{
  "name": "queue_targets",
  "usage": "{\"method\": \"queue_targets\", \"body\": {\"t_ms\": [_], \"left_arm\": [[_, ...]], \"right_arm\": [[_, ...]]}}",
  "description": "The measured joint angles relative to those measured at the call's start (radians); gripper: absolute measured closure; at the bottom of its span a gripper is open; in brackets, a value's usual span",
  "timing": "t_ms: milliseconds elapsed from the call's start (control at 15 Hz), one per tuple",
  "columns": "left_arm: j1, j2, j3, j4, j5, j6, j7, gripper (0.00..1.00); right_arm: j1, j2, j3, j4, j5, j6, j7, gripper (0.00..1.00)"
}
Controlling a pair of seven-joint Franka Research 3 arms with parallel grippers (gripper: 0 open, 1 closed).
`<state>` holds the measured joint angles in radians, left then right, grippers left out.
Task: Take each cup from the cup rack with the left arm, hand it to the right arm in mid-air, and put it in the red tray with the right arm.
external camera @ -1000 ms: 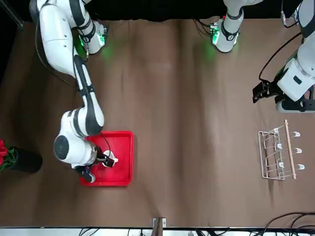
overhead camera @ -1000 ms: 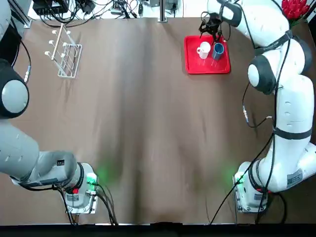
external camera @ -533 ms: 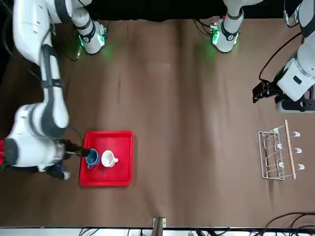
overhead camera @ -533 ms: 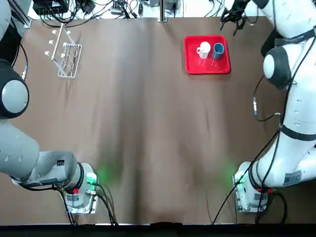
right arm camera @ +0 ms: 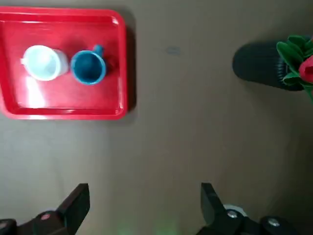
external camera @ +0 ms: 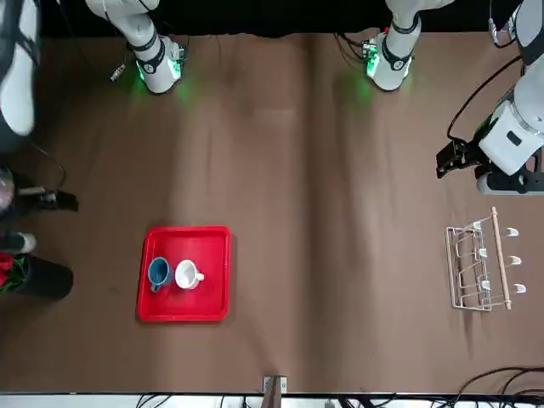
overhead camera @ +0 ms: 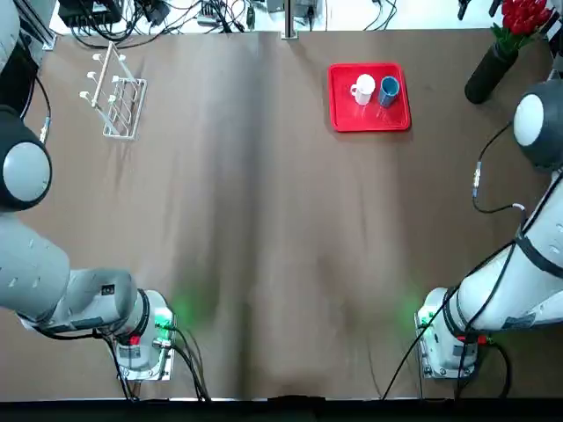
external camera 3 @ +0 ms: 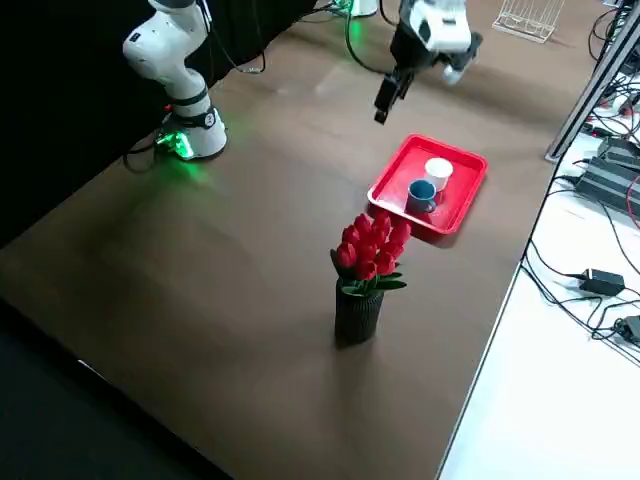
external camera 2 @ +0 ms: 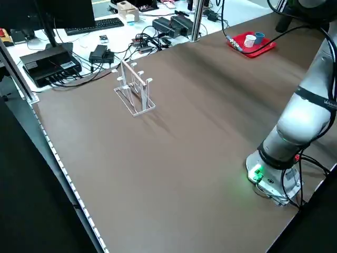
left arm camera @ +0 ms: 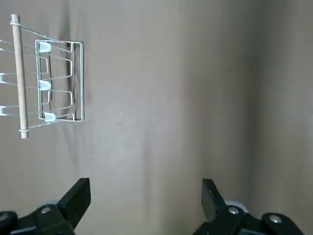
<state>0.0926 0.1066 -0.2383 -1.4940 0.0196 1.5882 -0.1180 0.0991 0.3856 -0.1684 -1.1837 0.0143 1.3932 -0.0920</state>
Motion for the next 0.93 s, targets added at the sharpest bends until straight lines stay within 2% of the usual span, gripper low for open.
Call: {"method": "queue_targets", "body": {"t_ms": [133, 333, 933], "left_arm": [[-0.001, 0.001, 0.000, 0.000, -0.001, 0.001, 0.000, 0.00], [-0.001, 0.004, 0.000, 0.000, -0.001, 0.003, 0.000, 0.00], [-0.001, 0.005, 0.000, 0.001, -0.001, 0.007, 0.000, 0.00]], "right_arm": [[0.000, -0.071, 0.002, -0.033, 0.052, 0.000, -0.009, 0.00], [0.004, -0.114, 0.008, -0.057, 0.053, 0.010, -0.009, 0.00], [0.035, -0.128, 0.017, -0.061, 0.004, 0.045, 0.009, 0.00]]}}
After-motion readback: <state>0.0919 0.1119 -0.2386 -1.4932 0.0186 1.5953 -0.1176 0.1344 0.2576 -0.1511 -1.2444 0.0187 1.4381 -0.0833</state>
